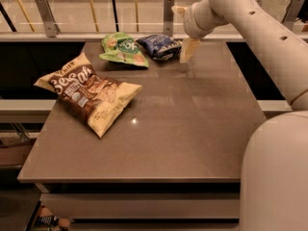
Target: Move blue chip bag near brown chip bag
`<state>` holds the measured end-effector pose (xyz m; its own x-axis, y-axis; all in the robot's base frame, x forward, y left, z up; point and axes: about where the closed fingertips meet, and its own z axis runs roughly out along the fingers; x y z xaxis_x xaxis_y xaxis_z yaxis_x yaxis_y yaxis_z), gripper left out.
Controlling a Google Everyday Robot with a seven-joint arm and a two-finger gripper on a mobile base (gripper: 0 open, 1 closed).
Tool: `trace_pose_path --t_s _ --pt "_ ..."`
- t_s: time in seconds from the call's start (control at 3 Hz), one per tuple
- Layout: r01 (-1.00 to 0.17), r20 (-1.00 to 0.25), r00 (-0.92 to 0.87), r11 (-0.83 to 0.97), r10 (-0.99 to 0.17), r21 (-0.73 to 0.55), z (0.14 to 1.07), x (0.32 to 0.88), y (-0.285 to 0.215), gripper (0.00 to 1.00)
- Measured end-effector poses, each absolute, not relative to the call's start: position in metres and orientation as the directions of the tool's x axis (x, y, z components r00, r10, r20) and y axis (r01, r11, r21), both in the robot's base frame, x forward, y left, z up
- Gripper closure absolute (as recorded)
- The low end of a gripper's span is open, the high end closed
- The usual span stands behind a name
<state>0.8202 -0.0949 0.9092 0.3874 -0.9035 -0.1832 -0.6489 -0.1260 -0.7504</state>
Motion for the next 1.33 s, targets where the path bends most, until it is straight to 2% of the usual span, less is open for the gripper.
trace_pose_path --t_s 1.0,1.33 --pt "-0.643 -0.210 0.440 -0.143 -0.873 -0.752 0.888 0.846 -0.059 0.00" --pt "-0.665 -0.214 0.423 -0.141 -0.881 -0.734 0.877 0.848 -0.057 0.16"
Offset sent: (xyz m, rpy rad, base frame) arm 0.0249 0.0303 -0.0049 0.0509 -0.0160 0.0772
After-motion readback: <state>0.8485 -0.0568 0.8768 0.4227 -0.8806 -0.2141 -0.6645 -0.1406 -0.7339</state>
